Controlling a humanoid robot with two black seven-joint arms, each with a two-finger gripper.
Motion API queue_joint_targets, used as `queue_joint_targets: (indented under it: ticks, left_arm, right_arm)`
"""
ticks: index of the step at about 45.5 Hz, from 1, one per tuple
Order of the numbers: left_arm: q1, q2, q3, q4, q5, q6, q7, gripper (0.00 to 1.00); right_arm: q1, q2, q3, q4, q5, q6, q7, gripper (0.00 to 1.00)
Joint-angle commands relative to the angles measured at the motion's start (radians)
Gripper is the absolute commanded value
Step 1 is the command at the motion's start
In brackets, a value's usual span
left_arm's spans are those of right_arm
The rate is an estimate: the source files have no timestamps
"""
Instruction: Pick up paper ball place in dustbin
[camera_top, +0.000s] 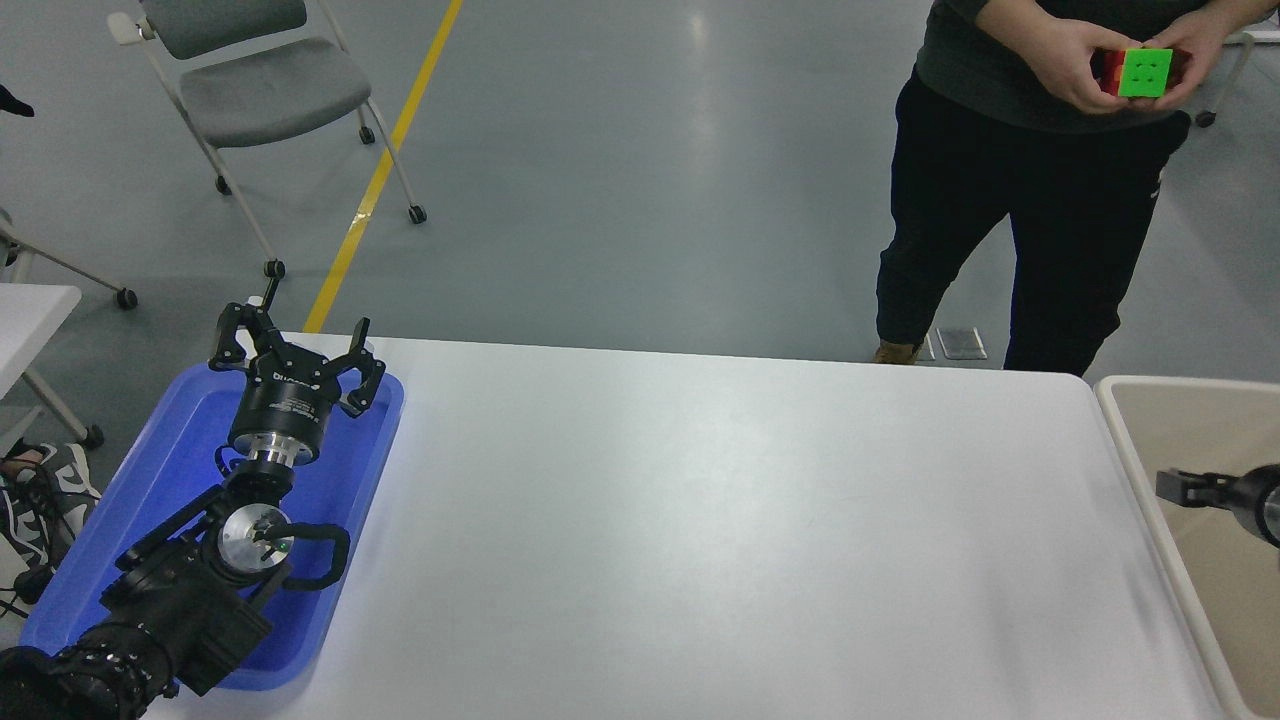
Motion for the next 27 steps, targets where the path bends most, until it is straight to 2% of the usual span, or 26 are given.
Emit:
queue_joint_targets:
  ticks: [1,5,10,13,20,27]
  left_arm:
    - [0.000,0.000,0.000,0.000,0.000,0.000,0.000,1.00]
    - [0.000,0.000,0.000,0.000,0.000,-0.002,0.000,1.00]
    - [0.000,0.000,0.000,0.000,0.000,0.000,0.000,1.00]
    - [0.000,0.000,0.000,0.000,0.000,0.000,0.000,1.00]
    - [0.000,0.000,0.000,0.000,0.000,0.000,0.000,1.00]
    - [0.000,0.000,0.000,0.000,0.000,0.000,0.000,1.00]
  right_arm:
    - [0.094,0.006,0.166,0.048,0.054,0.021,-0.002,1.00]
    - [0.132,-0.005,0.320,0.126,0.055,0.030,-0.027,1.00]
    - [0.155,-0.006,0.624,0.217,0.054,0.030,-0.119,1.00]
    - [0.155,-0.008,0.807,0.271,0.054,0.030,-0.154,1.00]
    - [0.120,-0.002,1.198,0.401,0.057,0.030,-0.154,1.00]
    - [0.056,0.001,1.401,0.574,0.094,0.028,-0.154,1.00]
